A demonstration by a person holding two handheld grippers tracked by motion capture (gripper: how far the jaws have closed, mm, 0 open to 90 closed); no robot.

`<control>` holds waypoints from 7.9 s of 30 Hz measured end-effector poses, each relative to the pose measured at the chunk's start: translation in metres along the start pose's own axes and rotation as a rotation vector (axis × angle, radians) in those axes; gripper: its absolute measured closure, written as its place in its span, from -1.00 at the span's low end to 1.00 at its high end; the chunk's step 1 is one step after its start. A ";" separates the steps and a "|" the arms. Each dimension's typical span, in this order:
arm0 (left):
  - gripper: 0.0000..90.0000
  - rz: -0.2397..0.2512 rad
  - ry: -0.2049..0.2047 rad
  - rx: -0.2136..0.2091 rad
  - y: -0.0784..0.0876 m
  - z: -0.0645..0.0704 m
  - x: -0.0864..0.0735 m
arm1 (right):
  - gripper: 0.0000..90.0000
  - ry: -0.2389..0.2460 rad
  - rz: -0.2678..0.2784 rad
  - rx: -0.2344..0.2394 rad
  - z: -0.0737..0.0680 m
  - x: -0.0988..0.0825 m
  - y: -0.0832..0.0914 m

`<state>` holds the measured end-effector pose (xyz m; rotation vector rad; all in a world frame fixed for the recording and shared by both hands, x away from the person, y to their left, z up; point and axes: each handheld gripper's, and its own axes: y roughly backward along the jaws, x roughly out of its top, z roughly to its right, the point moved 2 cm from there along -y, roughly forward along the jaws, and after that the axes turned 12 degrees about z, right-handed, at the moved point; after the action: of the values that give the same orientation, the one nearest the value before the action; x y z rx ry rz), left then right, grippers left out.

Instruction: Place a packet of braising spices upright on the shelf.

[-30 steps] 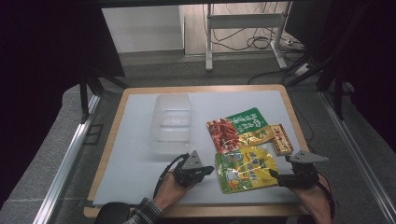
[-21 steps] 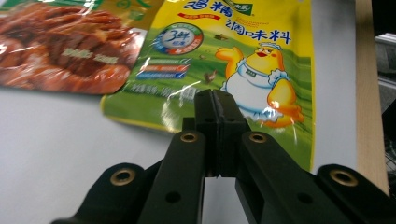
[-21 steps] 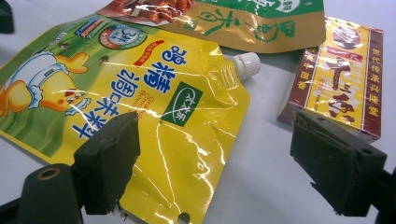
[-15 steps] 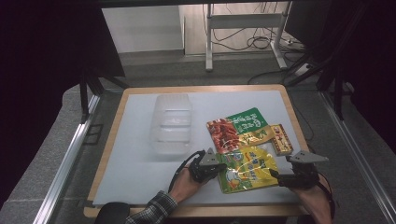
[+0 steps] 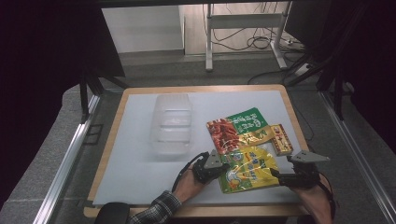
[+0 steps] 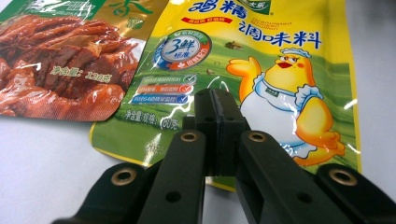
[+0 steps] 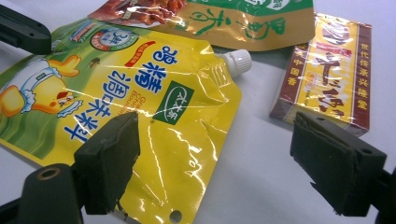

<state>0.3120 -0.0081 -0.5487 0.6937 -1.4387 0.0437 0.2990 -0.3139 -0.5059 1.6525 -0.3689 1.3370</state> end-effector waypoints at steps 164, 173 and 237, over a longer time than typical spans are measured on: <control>-0.86 0.126 0.105 0.222 0.133 -0.002 -0.032 | 0.97 0.029 0.137 0.333 -0.039 0.177 -0.043; -0.86 0.127 0.105 0.225 0.136 0.000 -0.033 | 0.97 0.030 0.148 0.337 -0.042 0.190 -0.059; -0.86 0.110 0.102 0.213 0.140 0.002 -0.037 | 0.97 0.008 0.214 0.353 -0.043 0.269 -0.173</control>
<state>0.2440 0.1176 -0.5252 0.7741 -1.3844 0.3176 0.4943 -0.1075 -0.3529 1.9382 -0.3249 1.6408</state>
